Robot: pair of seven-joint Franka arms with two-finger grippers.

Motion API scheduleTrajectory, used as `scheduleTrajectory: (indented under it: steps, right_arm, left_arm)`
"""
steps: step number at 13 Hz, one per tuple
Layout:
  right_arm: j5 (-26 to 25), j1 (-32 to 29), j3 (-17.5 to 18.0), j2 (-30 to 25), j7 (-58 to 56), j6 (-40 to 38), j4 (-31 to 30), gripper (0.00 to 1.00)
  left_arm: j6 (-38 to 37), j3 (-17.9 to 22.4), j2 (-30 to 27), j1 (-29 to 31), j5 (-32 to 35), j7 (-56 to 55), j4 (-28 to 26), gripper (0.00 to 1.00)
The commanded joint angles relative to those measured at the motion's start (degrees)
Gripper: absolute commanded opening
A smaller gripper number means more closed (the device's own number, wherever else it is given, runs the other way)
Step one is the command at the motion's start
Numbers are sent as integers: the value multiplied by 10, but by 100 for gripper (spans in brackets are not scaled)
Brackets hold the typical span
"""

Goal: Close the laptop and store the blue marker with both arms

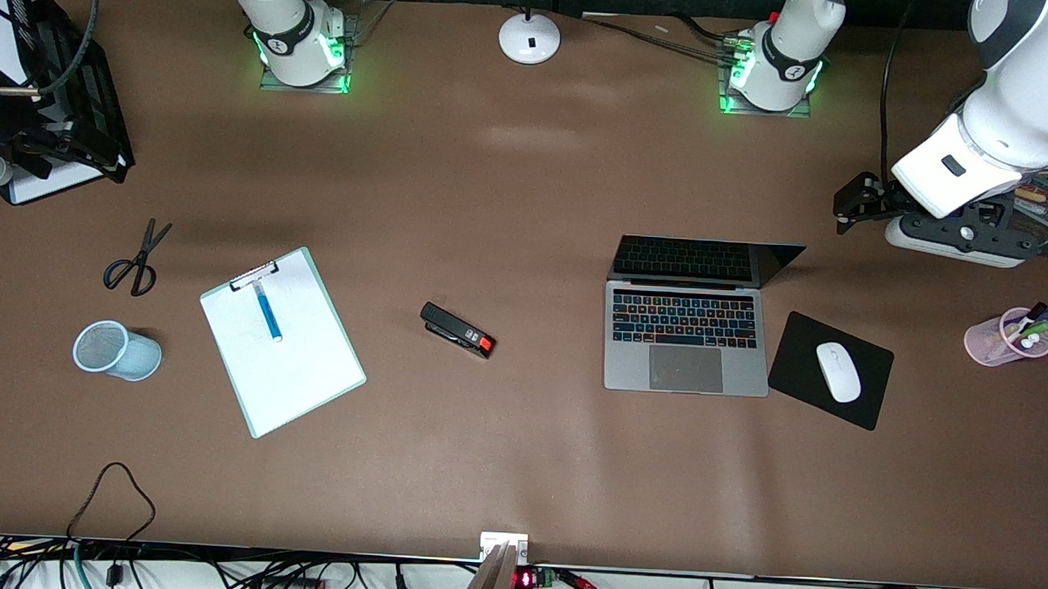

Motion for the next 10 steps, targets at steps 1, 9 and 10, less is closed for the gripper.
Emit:
scheduleTrajectory:
  steps: [1, 9, 10]
  right_arm:
    - [4, 0, 2, -2, -8, -6, 7, 100]
    - [6, 2, 2, 69, -48, 63, -3, 100]
    - [6, 2, 2, 93, -49, 81, -4, 100]
  left_arm:
    - [-10, -3, 1, 5, 8, 12, 11, 100]
    - [-14, -3, 1, 5, 8, 12, 11, 100]
    - [-14, -3, 1, 5, 8, 12, 11, 100]
